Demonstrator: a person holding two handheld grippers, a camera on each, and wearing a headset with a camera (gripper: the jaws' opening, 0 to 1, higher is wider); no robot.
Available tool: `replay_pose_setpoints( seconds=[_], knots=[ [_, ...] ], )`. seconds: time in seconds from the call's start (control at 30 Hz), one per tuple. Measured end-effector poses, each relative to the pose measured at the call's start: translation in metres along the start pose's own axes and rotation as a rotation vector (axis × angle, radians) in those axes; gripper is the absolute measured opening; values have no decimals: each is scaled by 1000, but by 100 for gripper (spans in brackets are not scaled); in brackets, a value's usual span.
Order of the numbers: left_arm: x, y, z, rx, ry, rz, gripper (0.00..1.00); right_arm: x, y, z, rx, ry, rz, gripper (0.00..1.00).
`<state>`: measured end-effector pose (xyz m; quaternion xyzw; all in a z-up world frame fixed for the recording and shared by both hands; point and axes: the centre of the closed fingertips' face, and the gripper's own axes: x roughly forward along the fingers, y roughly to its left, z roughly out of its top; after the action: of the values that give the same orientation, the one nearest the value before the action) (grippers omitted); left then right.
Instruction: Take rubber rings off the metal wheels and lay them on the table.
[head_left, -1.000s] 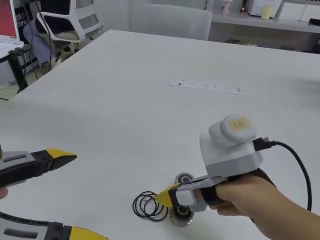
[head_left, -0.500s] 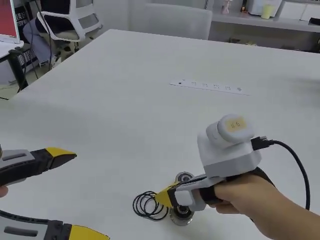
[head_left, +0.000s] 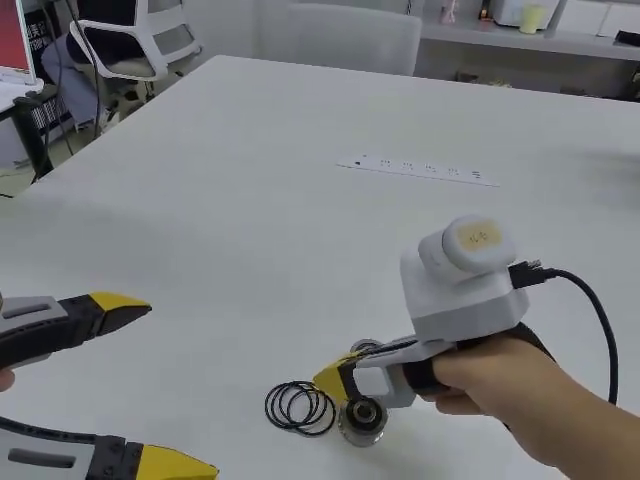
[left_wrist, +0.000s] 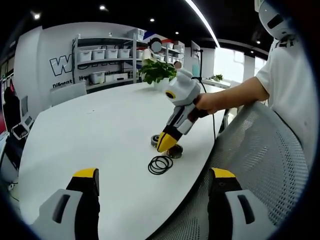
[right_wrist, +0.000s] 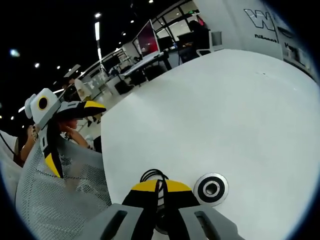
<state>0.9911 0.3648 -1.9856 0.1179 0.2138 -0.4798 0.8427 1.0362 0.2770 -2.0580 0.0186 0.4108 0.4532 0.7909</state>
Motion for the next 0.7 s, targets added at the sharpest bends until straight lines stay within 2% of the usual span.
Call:
replay_pose_setpoints(
  seconds=[0.17, 0.53, 0.6, 0.7],
  knots=[
    [0, -1, 0, -2, 0, -4, 88, -7, 3, 11, 0, -33, 5, 1],
    [0, -3, -1, 0, 3, -15, 89, -26, 7, 31, -50, -87, -3, 6],
    [0, -4, -1, -1, 3, -18, 90, -32, 13, 38, -48, -110, 22, 8],
    [1, -5, -1, 3, 4, -24, 90, -43, 18, 49, -68, -146, 23, 11]
  ],
)
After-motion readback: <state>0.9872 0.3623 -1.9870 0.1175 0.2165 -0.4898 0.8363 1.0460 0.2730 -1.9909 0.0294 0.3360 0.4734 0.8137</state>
